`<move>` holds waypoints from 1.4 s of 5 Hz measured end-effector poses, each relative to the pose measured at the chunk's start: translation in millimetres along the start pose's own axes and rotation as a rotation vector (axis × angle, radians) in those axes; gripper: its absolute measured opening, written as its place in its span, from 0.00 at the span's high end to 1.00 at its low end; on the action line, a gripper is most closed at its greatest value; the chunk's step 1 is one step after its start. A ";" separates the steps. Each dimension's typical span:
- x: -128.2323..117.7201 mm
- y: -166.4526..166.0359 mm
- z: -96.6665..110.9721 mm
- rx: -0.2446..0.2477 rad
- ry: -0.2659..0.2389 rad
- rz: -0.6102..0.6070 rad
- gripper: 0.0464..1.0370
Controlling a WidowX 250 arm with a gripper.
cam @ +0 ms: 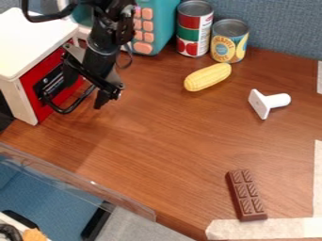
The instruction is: Opened the drawer
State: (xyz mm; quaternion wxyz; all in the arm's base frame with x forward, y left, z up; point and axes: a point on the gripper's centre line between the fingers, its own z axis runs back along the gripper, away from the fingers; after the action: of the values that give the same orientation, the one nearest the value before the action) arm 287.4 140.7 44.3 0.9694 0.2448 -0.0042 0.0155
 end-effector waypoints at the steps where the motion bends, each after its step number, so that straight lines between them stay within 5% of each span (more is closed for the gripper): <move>1: -1.6 -6.9 -11.8 0.003 0.028 -0.011 0.04; 2: 1.2 -22.2 -19.1 -0.005 0.061 -0.002 0.10; 4: 4.7 -35.3 -13.3 -0.044 0.046 0.014 0.67; 5: 8.0 -46.9 -0.5 -0.095 0.019 0.019 0.87; 7: 10.1 -66.3 22.5 -0.191 -0.025 0.026 0.91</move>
State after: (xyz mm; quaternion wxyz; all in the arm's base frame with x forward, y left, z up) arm 299.6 71.9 32.9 0.9880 0.1511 -0.0208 0.0244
